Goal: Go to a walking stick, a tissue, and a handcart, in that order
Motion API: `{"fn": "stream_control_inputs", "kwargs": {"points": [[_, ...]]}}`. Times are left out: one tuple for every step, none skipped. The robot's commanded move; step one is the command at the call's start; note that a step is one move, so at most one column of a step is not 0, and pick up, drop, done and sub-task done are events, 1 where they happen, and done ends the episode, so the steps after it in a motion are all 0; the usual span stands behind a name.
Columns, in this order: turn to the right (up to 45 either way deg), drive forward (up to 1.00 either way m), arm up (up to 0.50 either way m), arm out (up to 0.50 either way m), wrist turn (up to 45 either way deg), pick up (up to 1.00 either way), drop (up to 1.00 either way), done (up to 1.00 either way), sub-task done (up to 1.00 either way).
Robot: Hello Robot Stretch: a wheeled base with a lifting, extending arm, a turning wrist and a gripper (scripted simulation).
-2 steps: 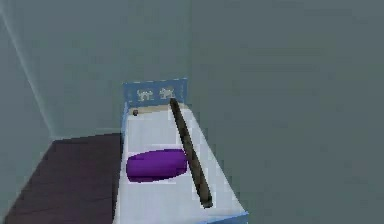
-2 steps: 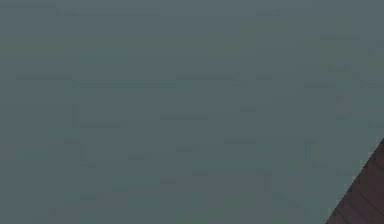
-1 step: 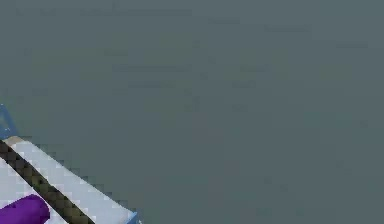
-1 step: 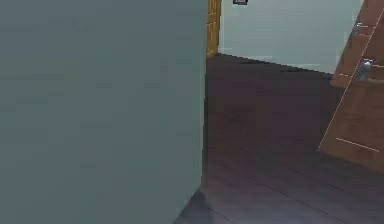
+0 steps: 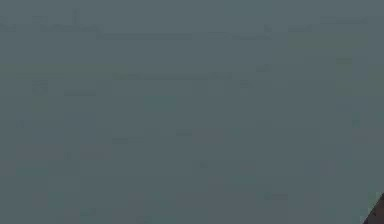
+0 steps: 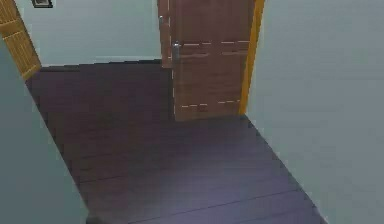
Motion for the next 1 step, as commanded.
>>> {"fn": "stream_control_inputs", "kwargs": {"points": [[45.0,0.0,0.0,0.0,0.0,0.0,0.0,0.0,0.0]]}}
